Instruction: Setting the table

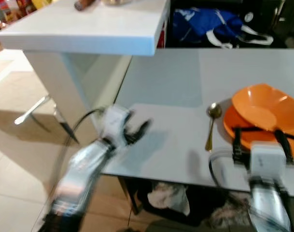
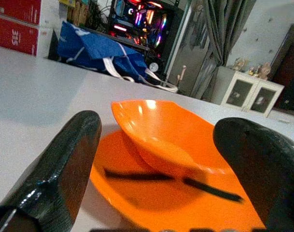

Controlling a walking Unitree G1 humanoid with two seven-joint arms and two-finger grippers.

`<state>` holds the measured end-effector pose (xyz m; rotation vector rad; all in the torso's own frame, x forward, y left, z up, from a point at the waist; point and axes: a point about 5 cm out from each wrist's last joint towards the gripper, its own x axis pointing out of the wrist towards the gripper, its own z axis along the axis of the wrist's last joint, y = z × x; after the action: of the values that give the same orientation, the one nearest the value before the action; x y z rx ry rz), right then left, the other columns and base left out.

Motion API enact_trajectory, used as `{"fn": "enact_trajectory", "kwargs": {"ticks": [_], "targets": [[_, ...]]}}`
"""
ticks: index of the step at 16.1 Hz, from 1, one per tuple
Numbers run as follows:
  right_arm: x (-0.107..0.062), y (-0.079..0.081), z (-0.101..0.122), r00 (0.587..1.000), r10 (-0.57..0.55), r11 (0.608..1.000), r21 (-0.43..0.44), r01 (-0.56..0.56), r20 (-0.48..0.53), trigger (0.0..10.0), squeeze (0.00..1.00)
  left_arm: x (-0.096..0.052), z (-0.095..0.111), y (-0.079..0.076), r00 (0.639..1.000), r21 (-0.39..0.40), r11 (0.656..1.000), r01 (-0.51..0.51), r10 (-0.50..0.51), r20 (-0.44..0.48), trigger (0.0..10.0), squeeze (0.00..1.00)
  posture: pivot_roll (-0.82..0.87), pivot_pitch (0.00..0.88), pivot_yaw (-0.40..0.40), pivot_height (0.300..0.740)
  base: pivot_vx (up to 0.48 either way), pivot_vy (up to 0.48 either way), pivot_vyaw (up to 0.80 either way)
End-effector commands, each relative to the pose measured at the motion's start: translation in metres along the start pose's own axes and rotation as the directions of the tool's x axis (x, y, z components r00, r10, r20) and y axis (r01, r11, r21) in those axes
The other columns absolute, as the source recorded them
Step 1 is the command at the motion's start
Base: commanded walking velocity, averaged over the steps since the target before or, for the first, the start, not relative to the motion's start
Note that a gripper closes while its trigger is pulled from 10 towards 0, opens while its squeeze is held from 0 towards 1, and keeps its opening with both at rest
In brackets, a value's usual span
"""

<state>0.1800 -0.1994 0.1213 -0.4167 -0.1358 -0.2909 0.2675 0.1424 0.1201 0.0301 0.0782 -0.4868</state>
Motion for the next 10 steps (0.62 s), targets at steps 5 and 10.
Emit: {"fn": "enact_trajectory", "kwargs": {"ticks": [5,10], "targets": [[0.012,-0.003,0.007,0.995,-0.06,0.998,0.039,0.057,0.085,10.0,0.0,0.002,0.003,0.007,0.973,-0.022,0.974,-0.224,0.225,0.057,10.0,0.0,-0.05,0.0,0.083,0.74,0.0,0.0,0.0],[0.025,0.001,0.009,0.994,-0.021,0.997,0.082,0.013,0.103,10.0,0.0,0.012,0.014,-0.005,0.984,-0.006,0.988,-0.156,0.156,0.084,10.0,0.0,-0.04,0.0,0.062,0.74,0.0,0.0,0.0]]}}
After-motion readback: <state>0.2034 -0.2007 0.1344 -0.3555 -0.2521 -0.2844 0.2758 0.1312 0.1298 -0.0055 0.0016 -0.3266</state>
